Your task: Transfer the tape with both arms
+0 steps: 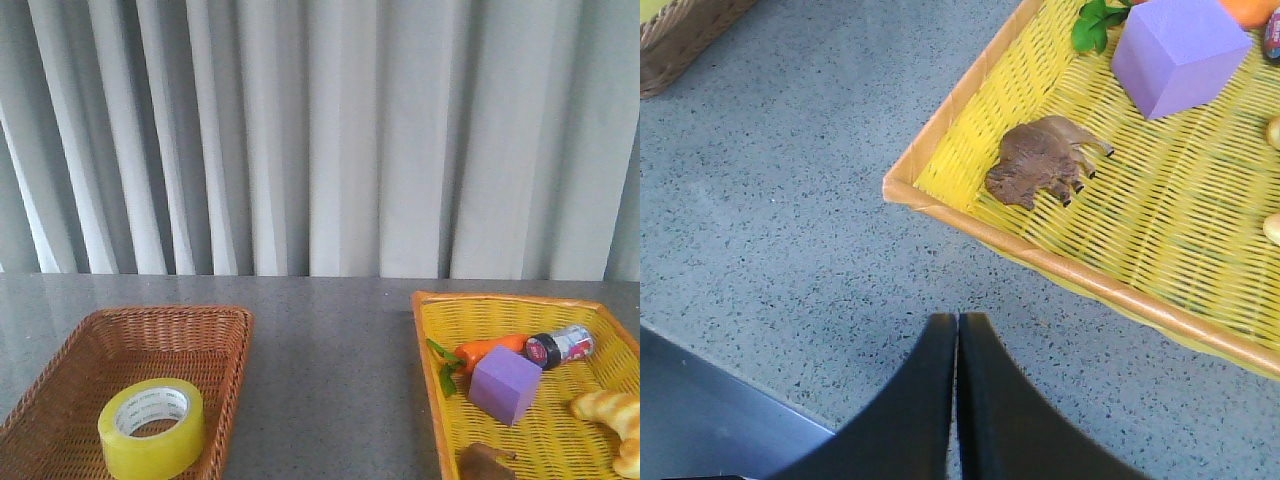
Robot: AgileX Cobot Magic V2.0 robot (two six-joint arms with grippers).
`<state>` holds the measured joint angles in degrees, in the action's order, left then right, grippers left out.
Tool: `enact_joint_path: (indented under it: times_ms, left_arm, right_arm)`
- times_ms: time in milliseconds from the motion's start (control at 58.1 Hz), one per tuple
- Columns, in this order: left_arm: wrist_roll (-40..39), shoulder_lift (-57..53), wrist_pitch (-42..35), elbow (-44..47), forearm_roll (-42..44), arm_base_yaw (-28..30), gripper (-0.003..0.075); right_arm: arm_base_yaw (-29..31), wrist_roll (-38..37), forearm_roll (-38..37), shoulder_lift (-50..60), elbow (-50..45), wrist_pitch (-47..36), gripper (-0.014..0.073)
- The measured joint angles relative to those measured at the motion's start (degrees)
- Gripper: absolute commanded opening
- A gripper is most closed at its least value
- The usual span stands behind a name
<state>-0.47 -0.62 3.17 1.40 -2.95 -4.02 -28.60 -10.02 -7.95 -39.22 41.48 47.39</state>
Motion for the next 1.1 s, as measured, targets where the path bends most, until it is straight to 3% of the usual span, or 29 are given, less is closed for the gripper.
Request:
enact_joint_path:
  times_ms: [860,963,1101]
  left_arm:
    - [0.5,0.0,-0.4,0.0,0.0,0.0,-0.0007]
    - [0.5,0.0,-0.4,0.0,0.0,0.0,-0.0007]
    - [0.5,0.0,-0.4,0.0,0.0,0.0,-0.0007]
  right_arm:
    - [0.0,0.0,-0.2,0.3,-0.1,0.2,-0.0007]
    - [1.5,0.0,-1.9,2.7,-2.4,-2.4,-0.0007]
    - [9.1,0.0,-2.7,10.6,-10.4,-13.5,-0.0007]
